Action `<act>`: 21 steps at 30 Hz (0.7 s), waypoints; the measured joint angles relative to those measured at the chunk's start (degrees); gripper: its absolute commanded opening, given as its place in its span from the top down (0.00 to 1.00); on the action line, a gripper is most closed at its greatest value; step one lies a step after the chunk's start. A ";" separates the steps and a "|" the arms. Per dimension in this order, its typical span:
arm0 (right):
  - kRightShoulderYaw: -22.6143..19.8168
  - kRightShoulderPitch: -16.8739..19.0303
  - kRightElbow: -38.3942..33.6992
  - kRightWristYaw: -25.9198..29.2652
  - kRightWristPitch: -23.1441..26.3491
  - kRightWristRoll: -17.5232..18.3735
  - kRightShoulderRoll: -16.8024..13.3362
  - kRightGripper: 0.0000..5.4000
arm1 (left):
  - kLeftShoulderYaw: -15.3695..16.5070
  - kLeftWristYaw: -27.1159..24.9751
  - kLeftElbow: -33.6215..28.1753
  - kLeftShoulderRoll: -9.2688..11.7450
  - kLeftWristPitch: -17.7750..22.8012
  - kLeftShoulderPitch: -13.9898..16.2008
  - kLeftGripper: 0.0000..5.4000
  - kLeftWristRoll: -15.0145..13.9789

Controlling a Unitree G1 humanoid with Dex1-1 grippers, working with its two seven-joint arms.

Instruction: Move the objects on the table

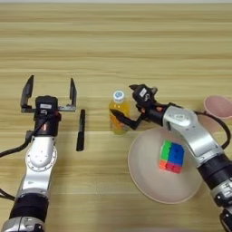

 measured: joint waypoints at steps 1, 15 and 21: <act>0.00 -0.14 0.91 0.32 -0.45 -0.09 0.12 0.00 | -0.01 0.02 0.02 0.00 -0.01 0.00 0.00 0.02; -0.15 -2.98 16.23 0.00 -7.37 -3.08 3.24 0.03 | -0.25 0.29 0.62 -0.02 -0.09 -0.19 0.00 0.12; -0.92 -4.76 20.42 -0.73 -10.75 -3.71 4.94 0.14 | -0.28 0.42 0.71 -0.01 -0.15 -0.21 0.00 0.12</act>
